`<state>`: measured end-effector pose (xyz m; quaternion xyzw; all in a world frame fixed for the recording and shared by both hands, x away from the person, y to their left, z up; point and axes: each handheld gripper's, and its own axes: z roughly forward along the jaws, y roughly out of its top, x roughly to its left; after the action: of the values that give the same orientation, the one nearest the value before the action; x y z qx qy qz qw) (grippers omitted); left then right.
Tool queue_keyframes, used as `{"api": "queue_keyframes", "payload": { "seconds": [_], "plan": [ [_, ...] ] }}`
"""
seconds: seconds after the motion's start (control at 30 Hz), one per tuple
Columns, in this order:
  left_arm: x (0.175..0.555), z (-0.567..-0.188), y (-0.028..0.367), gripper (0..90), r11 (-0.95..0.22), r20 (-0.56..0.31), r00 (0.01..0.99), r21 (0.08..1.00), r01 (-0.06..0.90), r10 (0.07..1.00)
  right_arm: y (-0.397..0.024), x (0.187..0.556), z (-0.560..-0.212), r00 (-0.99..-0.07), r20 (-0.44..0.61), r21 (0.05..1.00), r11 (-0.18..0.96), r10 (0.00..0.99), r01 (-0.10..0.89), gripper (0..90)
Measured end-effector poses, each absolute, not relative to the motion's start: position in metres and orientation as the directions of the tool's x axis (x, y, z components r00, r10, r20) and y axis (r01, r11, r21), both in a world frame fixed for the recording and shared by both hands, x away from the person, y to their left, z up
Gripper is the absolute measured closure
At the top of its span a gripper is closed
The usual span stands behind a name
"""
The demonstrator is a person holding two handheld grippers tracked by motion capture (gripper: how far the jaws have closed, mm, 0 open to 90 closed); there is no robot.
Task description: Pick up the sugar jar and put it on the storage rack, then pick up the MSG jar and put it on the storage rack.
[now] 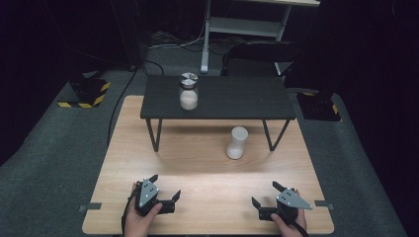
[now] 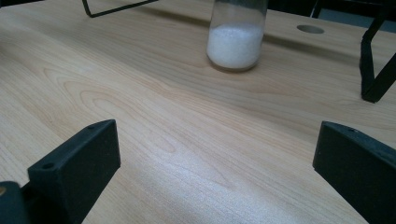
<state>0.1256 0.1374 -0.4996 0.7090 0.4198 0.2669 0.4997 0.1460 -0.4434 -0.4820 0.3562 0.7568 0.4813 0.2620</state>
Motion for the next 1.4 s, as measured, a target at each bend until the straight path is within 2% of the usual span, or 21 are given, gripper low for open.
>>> {"api": "queue_keyframes", "payload": {
  "seconds": [0.23, 1.03, 1.4],
  "plan": [
    [0.1241, -0.4979, 0.132, 0.3, -0.185, -0.004, 0.511, 0.93, 0.319, 0.86, -0.4435, 0.1447, -0.483, -0.605, -0.055, 0.918, 0.278, 0.794, 0.282, 0.2],
    [0.1262, -0.497, 0.1348, 0.3, -0.171, -0.031, 0.519, 0.926, 0.338, 0.854, -0.4408, 0.1444, -0.4816, -0.603, -0.064, 0.913, 0.291, 0.795, 0.286, 0.2],
    [0.1246, -0.4954, 0.1336, 0.3, -0.193, -0.015, 0.527, 0.922, 0.336, 0.849, -0.4419, 0.147, -0.4804, -0.601, -0.045, 0.91, 0.281, 0.798, 0.304, 0.1]
  ]
}}
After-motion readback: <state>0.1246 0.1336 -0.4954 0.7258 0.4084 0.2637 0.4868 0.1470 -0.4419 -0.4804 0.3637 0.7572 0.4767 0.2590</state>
